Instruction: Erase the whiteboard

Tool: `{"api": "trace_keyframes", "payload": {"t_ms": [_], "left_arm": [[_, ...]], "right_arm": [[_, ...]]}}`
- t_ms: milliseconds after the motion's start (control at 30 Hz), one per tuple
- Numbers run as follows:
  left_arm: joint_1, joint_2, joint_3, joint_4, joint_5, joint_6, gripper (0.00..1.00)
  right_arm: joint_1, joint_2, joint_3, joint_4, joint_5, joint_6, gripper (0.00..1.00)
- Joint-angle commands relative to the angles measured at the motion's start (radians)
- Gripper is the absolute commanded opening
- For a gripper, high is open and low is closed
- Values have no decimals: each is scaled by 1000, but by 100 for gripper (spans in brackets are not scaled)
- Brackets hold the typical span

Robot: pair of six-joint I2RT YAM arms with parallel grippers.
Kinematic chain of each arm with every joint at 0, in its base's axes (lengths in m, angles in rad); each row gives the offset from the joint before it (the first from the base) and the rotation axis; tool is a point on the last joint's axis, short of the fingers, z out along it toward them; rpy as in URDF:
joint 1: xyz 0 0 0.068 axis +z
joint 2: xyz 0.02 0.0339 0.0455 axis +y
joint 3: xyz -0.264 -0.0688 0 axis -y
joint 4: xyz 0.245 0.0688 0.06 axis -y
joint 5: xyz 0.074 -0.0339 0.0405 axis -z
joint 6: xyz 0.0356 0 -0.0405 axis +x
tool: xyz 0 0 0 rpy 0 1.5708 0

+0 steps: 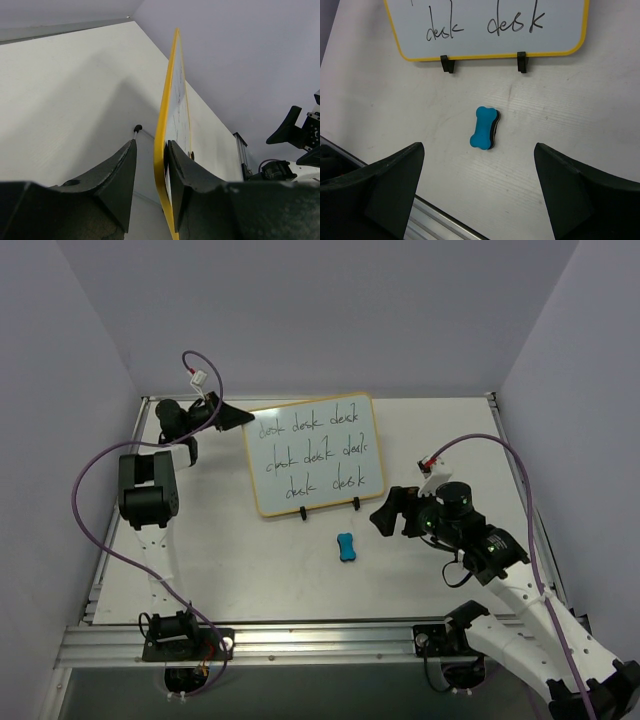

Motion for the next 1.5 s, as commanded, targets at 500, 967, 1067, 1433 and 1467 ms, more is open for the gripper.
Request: {"api": "trace_keyframes", "payload": {"t_ms": [500, 967, 1067, 1433, 1467], "left_arm": [[-22, -25, -6, 191, -6, -68, 2], [-22, -145, -139, 169, -12, 125, 2], [-24, -171, -168, 196, -17, 142, 2], [-24, -220, -230, 215, -26, 185, 2], [-25, -222, -234, 213, -28, 194, 2]], "right_arm": [[208, 219, 13, 9, 313, 111, 81], [404, 673, 66, 165, 437, 203, 78], [405, 733, 94, 178, 434, 191, 75], [404, 842, 113, 201, 433, 168, 49], [404, 843, 110, 204, 433, 170, 44]]}}
